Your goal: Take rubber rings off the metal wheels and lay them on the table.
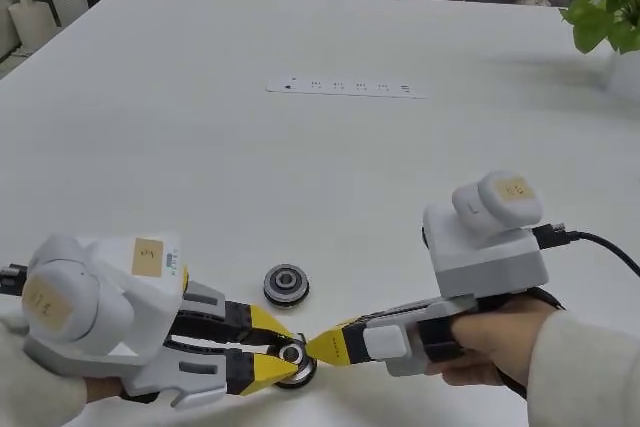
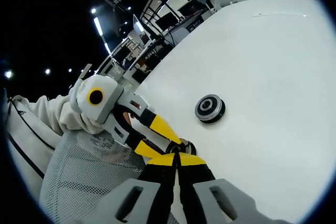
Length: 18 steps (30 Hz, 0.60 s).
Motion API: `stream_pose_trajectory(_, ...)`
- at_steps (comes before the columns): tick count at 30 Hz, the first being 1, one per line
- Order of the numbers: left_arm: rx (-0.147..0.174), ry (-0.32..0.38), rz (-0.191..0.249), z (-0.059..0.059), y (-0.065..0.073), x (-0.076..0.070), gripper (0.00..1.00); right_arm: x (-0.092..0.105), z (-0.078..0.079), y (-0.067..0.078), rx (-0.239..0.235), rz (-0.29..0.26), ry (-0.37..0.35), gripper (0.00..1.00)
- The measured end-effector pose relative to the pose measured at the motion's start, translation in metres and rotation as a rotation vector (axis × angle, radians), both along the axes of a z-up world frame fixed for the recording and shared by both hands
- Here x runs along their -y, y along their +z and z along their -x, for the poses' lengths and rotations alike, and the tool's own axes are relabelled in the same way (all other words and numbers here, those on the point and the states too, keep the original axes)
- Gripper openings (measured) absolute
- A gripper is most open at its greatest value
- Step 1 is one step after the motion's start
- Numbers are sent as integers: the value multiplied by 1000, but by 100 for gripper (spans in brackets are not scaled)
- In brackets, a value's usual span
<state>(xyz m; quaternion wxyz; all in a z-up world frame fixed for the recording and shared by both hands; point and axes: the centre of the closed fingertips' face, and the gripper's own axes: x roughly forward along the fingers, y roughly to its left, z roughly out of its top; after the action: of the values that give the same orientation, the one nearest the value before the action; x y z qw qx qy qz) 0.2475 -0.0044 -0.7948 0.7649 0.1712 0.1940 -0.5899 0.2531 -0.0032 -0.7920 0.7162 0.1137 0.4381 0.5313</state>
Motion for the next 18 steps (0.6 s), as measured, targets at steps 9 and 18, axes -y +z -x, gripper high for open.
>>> stream_pose_trajectory(9,-1,1,1,0,0,1,14,-1,0,2,-2,-11,5,0)
stream_pose_trajectory(18,-1,1,2,0,0,1,14,-2,1,3,-3,-23,8,0)
